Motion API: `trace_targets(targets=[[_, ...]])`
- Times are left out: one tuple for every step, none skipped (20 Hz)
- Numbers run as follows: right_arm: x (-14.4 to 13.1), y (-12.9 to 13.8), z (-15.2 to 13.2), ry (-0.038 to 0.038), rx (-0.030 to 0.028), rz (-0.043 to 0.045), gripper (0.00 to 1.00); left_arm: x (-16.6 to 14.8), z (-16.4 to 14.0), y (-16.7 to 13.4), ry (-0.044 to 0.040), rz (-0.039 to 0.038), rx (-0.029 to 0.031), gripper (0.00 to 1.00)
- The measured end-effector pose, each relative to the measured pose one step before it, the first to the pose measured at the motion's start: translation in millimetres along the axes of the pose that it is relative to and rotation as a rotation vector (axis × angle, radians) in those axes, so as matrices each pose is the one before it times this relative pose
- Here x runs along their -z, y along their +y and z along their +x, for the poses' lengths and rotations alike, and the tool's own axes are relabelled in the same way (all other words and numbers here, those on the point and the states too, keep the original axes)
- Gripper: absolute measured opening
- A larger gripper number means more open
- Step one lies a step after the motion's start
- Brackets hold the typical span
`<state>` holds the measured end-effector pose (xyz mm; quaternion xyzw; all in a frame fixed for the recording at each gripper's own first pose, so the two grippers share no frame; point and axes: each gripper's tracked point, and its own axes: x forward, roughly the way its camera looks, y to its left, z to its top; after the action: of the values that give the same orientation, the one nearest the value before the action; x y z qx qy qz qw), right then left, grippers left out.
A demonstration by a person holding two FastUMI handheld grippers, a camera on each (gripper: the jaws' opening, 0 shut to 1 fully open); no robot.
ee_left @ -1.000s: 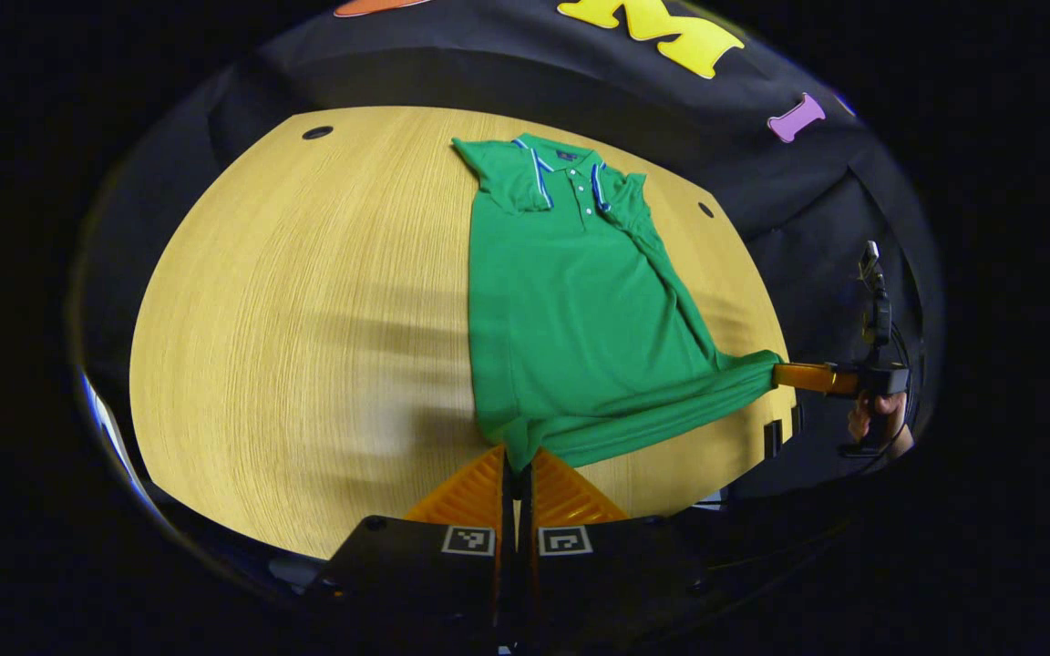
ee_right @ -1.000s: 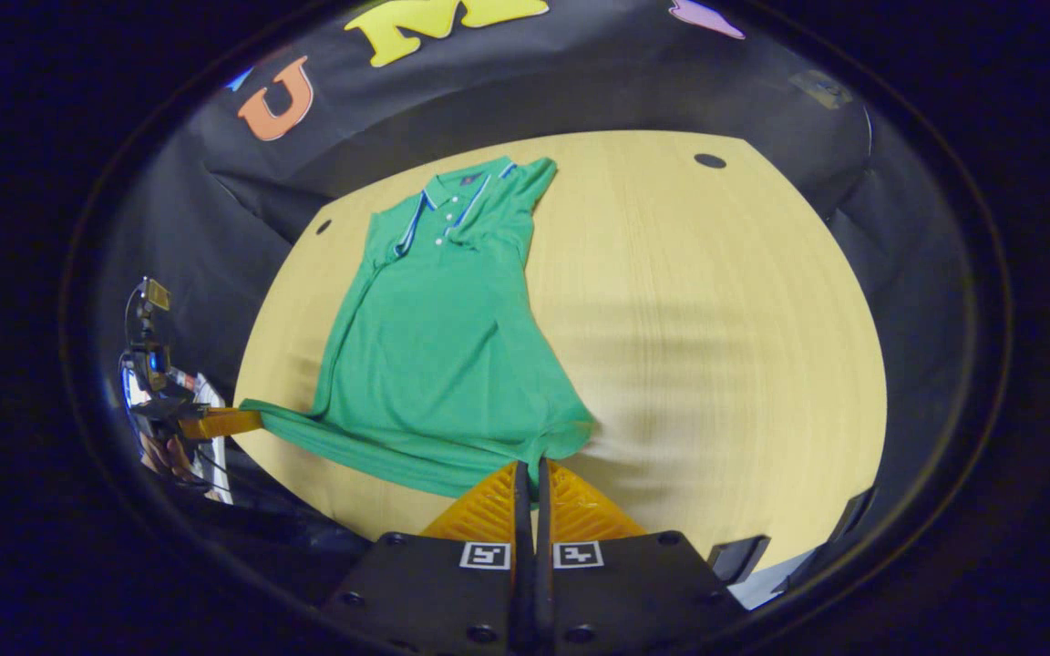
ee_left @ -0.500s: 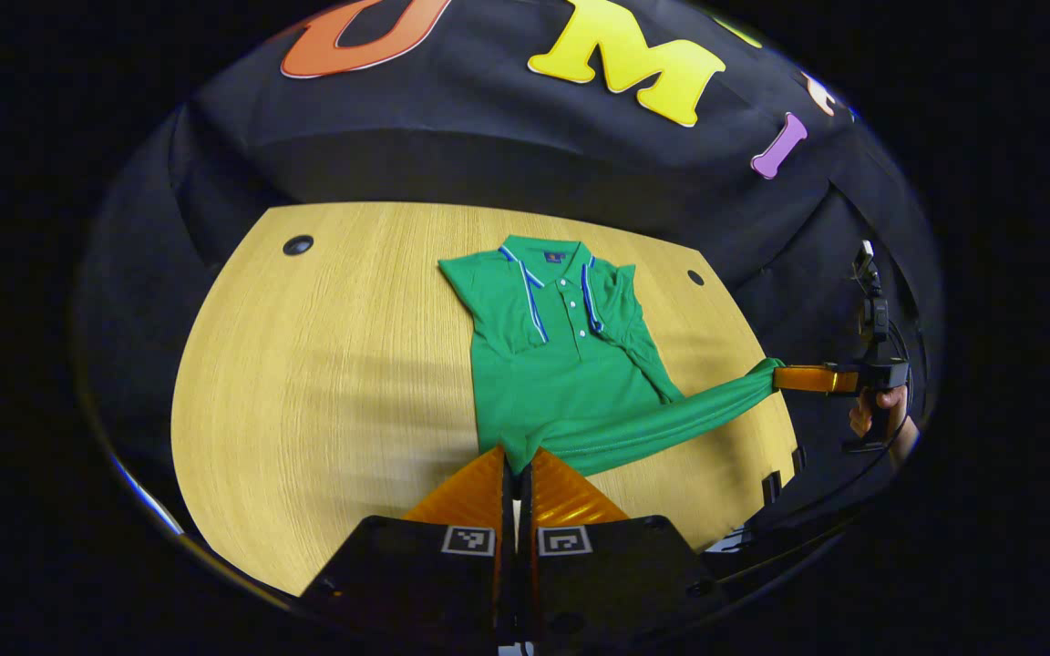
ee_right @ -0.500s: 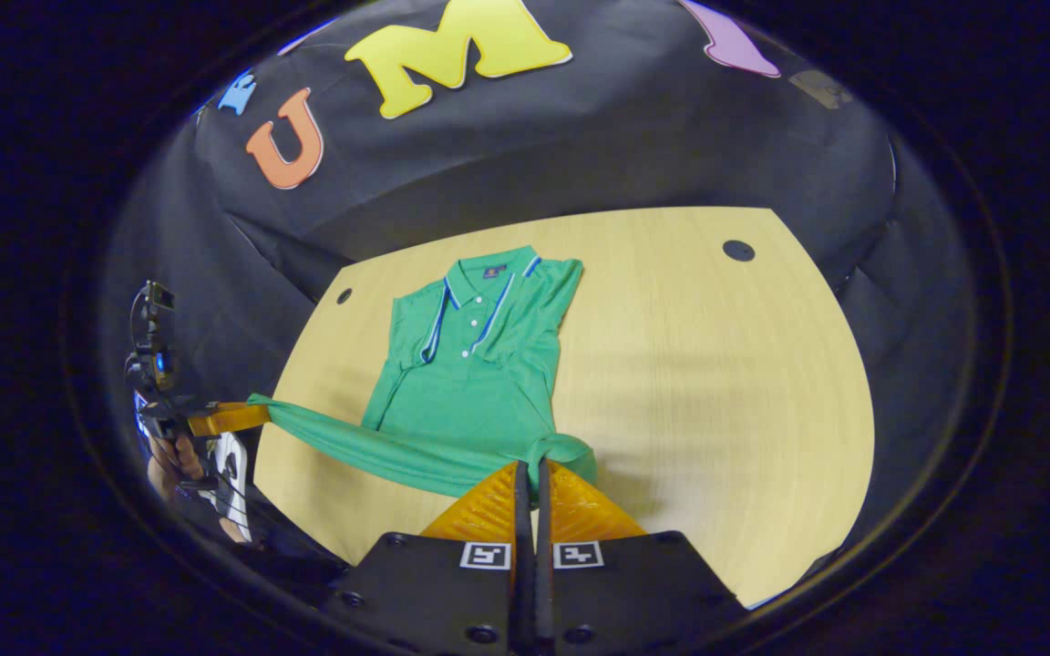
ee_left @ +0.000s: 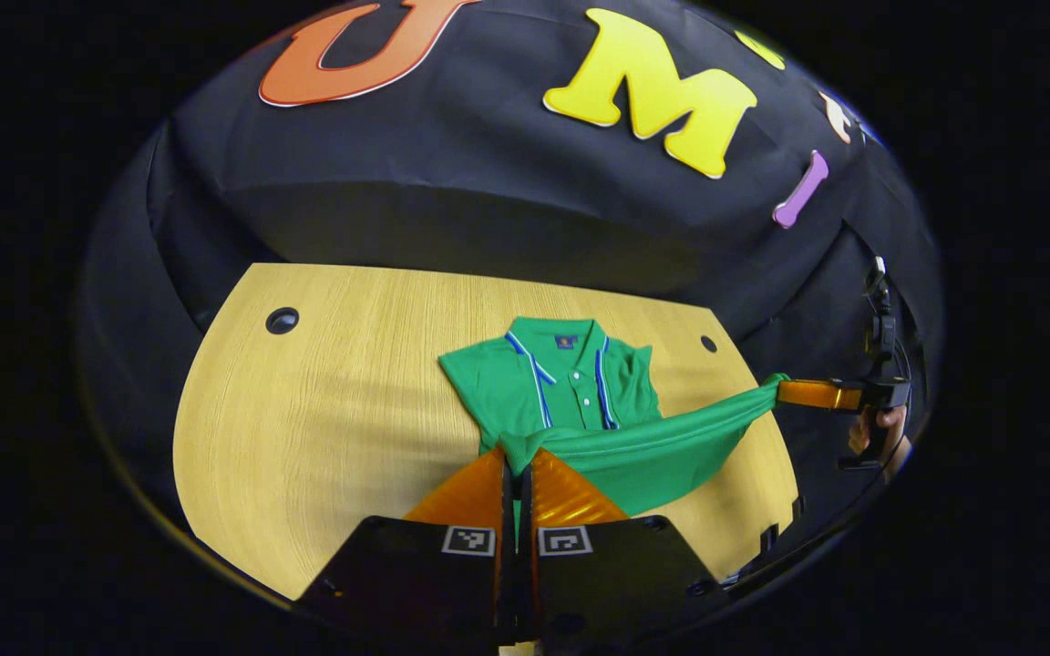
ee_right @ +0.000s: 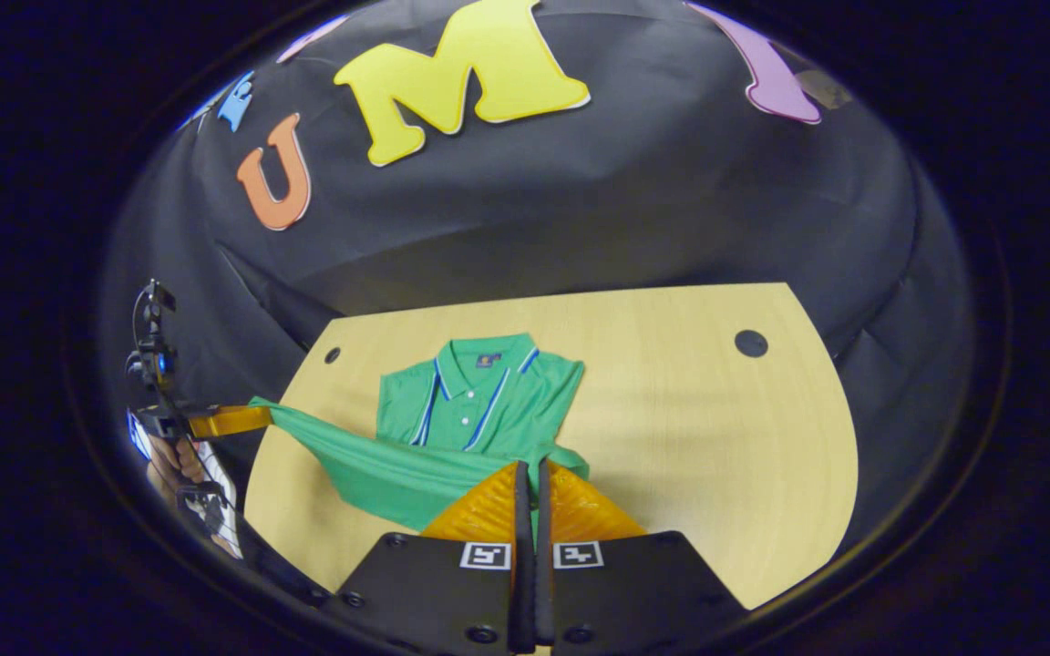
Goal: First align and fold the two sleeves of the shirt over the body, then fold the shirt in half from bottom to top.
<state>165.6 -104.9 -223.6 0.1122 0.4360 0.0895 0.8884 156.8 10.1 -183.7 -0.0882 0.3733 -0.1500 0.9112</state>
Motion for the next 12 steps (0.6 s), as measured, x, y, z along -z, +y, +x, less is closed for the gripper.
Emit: trace_targets(targets=[[-7.98,0.79,10.7,-0.01337,0.00058,0.00412,0.02,-9.52,8.17,2.81,-0.02059,-0.01273,-0.00355,0.03],[-6.29,-0.92,11.19,-0.01084,0.00816,-0.00064,0.02,-7.03,8.43,3.64,-0.01706,-0.01289,-0.00657,0.04],[-6.46,-0.39,10.14,-0.00908,0.00795,-0.00996,0.02,-6.12,10.89,4.42,-0.0168,-0.0147,-0.00889,0.03],[-4.37,-0.51,9.14,-0.01347,0.00716,-0.01615,0.02,-7.0,10.12,2.47,-0.01773,-0.01219,-0.01075,0.03],[-7.92,-0.29,10.61,-0.01623,0.00514,-0.01253,0.0,-7.31,10.84,4.08,-0.0193,-0.00932,-0.01143,0.03],[-5.56,0.38,10.77,-0.01819,0.00431,-0.01035,0.02,-4.02,11.08,4.06,-0.0202,-0.00512,-0.00742,0.03],[-5.65,0.25,10.78,-0.01876,0.00266,-0.01022,0.02,-3.81,9.45,2.71,-0.01468,0.00526,-0.00594,0.03],[-5.13,-0.56,11.9,-0.01856,0.00281,-0.01712,0.02,-3.89,10.31,4.66,-0.01487,0.00953,-0.00786,0.03],[-4.59,-1.62,13.2,-0.0217,0.00417,-0.02108,0.02,-2.3,11.97,2.63,-0.01866,0.01018,-0.00093,0.03],[-2.4,-1.57,12.91,-0.01782,0.00473,-0.01429,0.02,-1.45,12.42,2.33,-0.01325,0.00703,-0.00335,0.03],[-2.5,-2.01,13.89,-0.01954,0.0042,-0.00531,0.0,0.29,12.92,4.18,-0.01096,0.00317,-0.00488,0.04],[-2.35,-1.43,15.09,-0.01872,0.0019,0.0025,0.02,-0.54,12.01,3.71,-0.02013,0.00465,-0.00303,0.04]])
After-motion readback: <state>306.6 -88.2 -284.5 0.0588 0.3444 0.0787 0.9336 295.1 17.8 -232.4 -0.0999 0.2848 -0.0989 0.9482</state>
